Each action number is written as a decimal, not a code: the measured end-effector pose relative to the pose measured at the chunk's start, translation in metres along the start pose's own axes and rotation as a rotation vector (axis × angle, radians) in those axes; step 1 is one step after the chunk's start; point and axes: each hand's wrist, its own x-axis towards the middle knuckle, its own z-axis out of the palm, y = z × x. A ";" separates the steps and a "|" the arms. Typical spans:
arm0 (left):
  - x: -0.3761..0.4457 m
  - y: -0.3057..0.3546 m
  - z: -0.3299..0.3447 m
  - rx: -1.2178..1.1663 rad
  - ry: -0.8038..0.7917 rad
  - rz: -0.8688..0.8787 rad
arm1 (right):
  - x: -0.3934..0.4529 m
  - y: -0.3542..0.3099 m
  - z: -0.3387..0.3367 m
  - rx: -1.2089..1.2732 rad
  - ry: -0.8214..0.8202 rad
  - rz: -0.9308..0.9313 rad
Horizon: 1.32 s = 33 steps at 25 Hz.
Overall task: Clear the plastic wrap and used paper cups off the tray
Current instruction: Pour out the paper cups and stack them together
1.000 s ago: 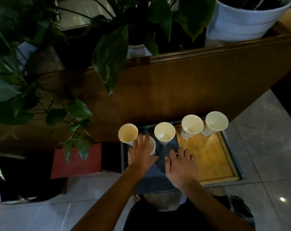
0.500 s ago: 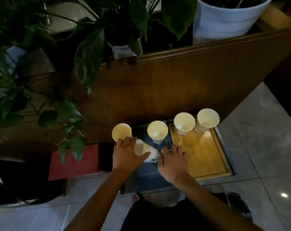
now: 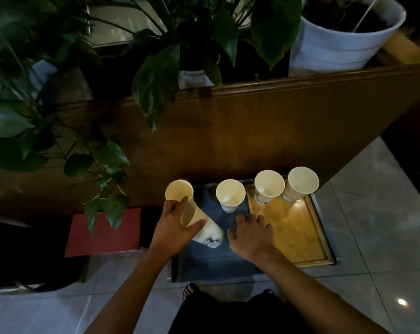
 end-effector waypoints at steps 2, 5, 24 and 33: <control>-0.001 -0.001 -0.005 -0.043 0.009 -0.035 | -0.004 -0.006 -0.008 0.049 0.156 -0.085; 0.000 0.005 -0.011 -0.122 0.000 -0.069 | -0.014 -0.024 -0.018 0.335 0.143 -0.362; -0.029 0.029 -0.037 -0.832 -0.085 -0.320 | -0.046 -0.060 -0.016 1.320 -0.380 -0.155; -0.035 0.015 -0.007 -0.416 -0.177 -0.112 | -0.038 -0.060 -0.017 1.251 -0.155 -0.103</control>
